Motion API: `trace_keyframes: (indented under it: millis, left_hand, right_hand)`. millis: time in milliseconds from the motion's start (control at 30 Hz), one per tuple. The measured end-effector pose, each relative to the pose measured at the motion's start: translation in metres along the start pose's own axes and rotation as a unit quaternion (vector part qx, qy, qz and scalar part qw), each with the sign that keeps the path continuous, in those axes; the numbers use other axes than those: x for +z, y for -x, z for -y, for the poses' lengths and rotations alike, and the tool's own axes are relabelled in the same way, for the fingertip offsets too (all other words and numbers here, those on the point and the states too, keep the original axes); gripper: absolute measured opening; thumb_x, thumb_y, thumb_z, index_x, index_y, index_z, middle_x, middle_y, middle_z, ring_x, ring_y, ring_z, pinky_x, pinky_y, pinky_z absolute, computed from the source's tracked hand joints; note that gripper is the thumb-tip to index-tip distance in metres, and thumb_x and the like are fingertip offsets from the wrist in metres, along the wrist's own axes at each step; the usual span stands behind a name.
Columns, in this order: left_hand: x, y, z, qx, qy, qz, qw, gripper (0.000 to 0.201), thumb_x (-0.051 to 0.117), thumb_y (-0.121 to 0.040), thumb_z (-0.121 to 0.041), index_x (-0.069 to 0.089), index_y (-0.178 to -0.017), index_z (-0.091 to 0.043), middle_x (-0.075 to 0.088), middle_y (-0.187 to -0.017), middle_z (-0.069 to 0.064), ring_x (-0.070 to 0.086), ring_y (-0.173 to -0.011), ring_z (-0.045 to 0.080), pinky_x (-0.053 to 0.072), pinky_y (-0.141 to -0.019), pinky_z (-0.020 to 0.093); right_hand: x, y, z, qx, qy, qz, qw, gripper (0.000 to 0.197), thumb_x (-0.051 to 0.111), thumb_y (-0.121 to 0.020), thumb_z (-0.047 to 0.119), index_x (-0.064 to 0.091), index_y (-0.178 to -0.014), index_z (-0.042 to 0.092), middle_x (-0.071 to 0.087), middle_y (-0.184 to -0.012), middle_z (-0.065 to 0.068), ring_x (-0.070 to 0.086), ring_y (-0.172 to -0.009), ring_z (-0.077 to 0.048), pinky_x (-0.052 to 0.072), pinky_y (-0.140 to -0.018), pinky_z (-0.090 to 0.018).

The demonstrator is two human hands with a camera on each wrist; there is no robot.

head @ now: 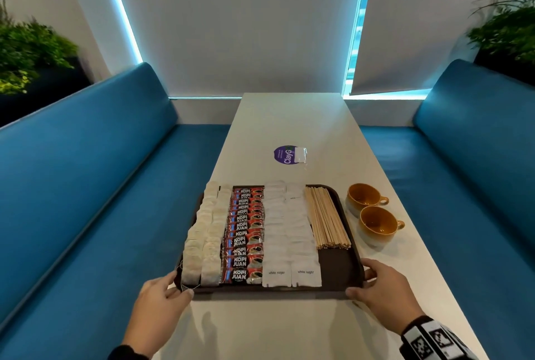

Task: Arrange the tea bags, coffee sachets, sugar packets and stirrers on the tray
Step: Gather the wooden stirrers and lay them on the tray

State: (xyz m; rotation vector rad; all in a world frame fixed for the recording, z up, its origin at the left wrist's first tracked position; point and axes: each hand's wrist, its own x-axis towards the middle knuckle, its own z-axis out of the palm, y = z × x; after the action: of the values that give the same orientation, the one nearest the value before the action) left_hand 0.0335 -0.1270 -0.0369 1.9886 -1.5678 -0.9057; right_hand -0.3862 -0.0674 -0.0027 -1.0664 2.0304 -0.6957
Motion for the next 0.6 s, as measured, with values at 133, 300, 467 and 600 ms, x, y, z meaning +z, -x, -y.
trace_keyframes:
  millis: [133, 300, 467, 600]
  left_hand:
    - [-0.001, -0.024, -0.003, 0.008, -0.023, 0.007, 1.000, 0.053, 0.062, -0.064, -0.053, 0.070, -0.115, -0.043, 0.071, -0.102, -0.002, 0.065, -0.100, 0.009, 0.050, -0.084, 0.031]
    - [-0.003, -0.043, -0.029, 0.035, -0.036, 0.021, 0.998, 0.031, 0.067, -0.081, -0.018, 0.072, -0.100, -0.042, 0.072, -0.073, -0.008, 0.057, -0.096, 0.021, 0.047, -0.073, 0.030]
    - [-0.002, -0.072, -0.037, 0.025, -0.055, 0.034, 0.998, 0.038, 0.060, -0.075, -0.026, 0.072, -0.109, -0.037, 0.064, -0.099, 0.008, 0.060, -0.092, 0.032, 0.048, -0.075, 0.034]
    - [-0.003, -0.083, -0.052, 0.023, -0.060, 0.048, 0.997, 0.037, 0.060, -0.077, -0.027, 0.066, -0.113, -0.030, 0.049, -0.117, 0.006, 0.063, -0.101, 0.024, 0.051, -0.091, 0.036]
  right_hand:
    - [0.004, -0.016, 0.010, 0.002, -0.009, -0.001, 1.000, 0.078, 0.083, -0.084, 0.010, 0.045, -0.151, 0.015, 0.056, -0.095, 0.013, 0.064, -0.080, -0.008, 0.045, -0.046, -0.007]
    - [0.009, -0.037, 0.023, -0.008, 0.038, -0.028, 0.999, 0.075, 0.080, -0.088, 0.019, 0.043, -0.152, 0.016, 0.065, -0.124, 0.001, 0.063, -0.111, -0.016, 0.057, -0.089, -0.023]
    - [0.013, -0.059, 0.033, -0.003, 0.072, -0.035, 0.997, 0.077, 0.078, -0.089, 0.022, 0.039, -0.155, 0.014, 0.059, -0.144, -0.008, 0.058, -0.130, -0.024, 0.052, -0.107, -0.039]
    - [0.021, -0.074, 0.042, -0.006, 0.106, -0.043, 0.993, 0.076, 0.073, -0.093, 0.027, 0.034, -0.158, 0.016, 0.057, -0.146, -0.008, 0.055, -0.135, -0.025, 0.051, -0.108, -0.040]
